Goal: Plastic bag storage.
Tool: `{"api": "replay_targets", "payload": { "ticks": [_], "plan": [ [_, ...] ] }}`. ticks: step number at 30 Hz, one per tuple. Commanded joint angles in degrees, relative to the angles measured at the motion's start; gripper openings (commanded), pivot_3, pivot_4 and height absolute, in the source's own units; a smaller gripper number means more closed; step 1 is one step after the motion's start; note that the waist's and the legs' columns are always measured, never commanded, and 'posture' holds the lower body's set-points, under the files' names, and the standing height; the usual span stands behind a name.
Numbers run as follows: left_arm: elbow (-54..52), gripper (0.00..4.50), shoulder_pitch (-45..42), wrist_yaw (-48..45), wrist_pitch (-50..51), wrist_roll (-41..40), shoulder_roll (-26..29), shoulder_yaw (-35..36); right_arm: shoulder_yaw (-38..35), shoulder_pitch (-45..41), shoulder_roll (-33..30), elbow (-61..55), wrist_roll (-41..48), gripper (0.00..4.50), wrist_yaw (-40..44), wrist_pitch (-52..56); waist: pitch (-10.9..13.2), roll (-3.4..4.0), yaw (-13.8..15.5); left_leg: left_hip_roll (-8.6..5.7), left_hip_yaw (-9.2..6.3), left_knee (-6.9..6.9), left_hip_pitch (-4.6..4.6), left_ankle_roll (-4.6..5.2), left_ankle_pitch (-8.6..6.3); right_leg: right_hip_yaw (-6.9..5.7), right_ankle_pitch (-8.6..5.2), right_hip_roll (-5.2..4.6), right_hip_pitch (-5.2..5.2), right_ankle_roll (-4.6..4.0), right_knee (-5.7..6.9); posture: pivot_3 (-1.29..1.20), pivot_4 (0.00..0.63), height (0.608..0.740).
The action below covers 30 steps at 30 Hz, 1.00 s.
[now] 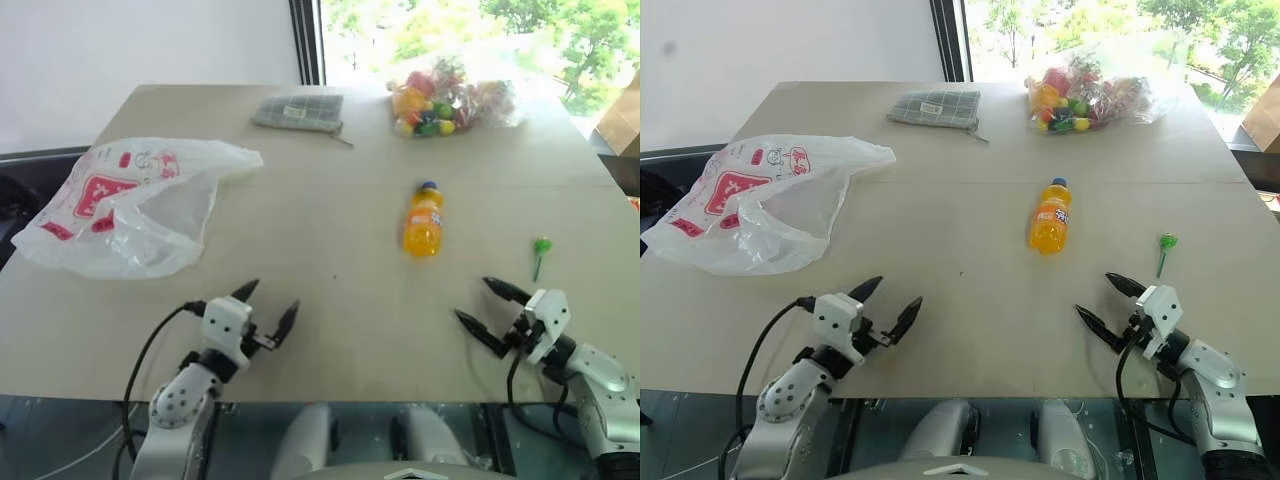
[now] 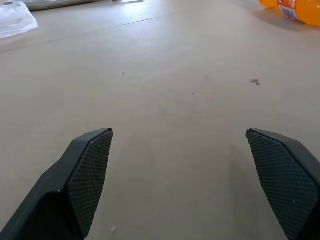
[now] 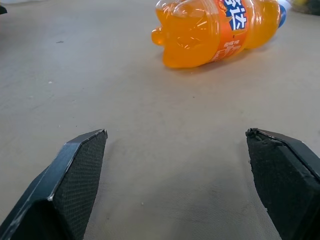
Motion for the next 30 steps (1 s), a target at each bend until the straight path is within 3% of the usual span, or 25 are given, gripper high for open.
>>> {"api": "replay_targets", "payload": {
  "ticks": [1,14,20,25,30],
  "plan": [
    [-0.99,4.47,-0.02,0.51,-1.22,0.15,-0.15,-0.1,0.33,-1.35,0.32,0.58,-0.38,4.5,-0.31,-1.64,0.0,0.0,-0.11,0.0,0.0,0.01,0.0,0.0,0.0,0.0,0.0,0.0,0.0,0.0,0.01,0.0,0.15,0.74],
    [-1.3,4.47,0.97,1.82,-2.47,0.65,-0.43,0.15,1.01,-1.7,0.21,2.2,-0.02,4.5,0.61,-2.84,0.0,-0.01,-0.04,0.0,0.0,0.05,-0.01,0.01,0.0,0.0,0.0,0.01,0.01,0.0,0.01,0.0,0.15,0.74],
    [-5.1,4.47,2.03,10.43,-1.69,5.13,-3.75,1.96,2.29,-2.26,0.27,-1.46,2.5,4.5,1.91,0.17,0.0,-0.01,-0.06,0.0,0.0,0.07,0.0,0.01,-0.01,0.0,0.0,0.01,0.02,0.0,0.02,0.0,0.15,0.74],
    [-10.69,4.47,2.2,22.93,2.34,9.97,-8.48,9.01,5.05,-3.17,-0.31,-10.18,8.0,4.5,3.55,8.38,0.01,-0.02,-0.09,0.01,-0.01,0.07,-0.02,0.02,-0.01,0.0,0.0,0.03,0.0,0.0,0.04,0.0,0.15,0.74],
    [-13.15,4.47,2.04,28.23,4.93,9.45,-11.67,13.83,7.35,-4.85,-0.27,-17.43,11.06,4.5,2.6,15.0,-0.01,-0.09,0.22,0.01,-0.02,0.11,-0.05,0.02,-0.01,-0.01,0.0,0.03,0.01,0.01,0.01,0.0,0.15,0.74]
  ]
}}
